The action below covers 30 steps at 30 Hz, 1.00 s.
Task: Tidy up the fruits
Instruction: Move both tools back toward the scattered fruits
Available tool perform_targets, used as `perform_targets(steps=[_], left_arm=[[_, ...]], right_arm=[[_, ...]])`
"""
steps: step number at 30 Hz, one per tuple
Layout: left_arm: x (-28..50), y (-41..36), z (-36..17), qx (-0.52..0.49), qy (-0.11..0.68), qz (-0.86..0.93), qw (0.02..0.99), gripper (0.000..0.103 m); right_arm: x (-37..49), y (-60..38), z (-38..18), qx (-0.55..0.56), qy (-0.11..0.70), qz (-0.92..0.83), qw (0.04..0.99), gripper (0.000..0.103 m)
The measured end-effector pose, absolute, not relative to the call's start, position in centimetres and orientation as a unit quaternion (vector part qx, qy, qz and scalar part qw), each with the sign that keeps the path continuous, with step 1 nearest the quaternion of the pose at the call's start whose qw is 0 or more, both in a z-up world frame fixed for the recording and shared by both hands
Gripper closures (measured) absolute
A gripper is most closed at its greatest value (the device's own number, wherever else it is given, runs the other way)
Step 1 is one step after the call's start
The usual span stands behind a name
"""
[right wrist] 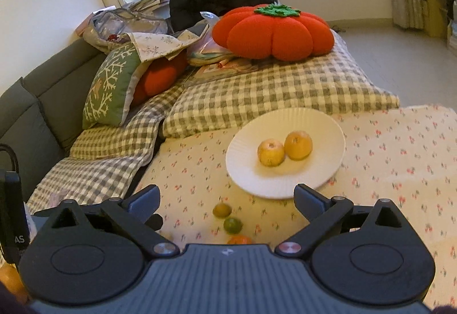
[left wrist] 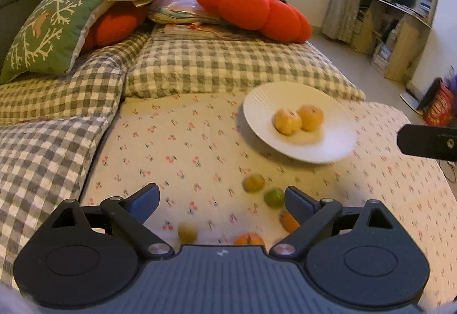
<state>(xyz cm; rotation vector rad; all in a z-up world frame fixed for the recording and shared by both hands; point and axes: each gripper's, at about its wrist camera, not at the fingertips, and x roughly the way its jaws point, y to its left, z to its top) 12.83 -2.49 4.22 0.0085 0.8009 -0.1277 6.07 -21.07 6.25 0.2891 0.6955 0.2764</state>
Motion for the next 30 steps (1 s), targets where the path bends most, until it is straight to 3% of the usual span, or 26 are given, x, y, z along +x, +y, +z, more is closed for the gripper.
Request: perform_targets(steps=[30], left_arm=[[11.8, -4.7, -0.5, 0.042, 0.449, -0.103, 0.887, 0.016]], right_arm=[[5.8, -18.8, 0.2, 0.057, 0.412, 0.116, 0.902, 0.0]])
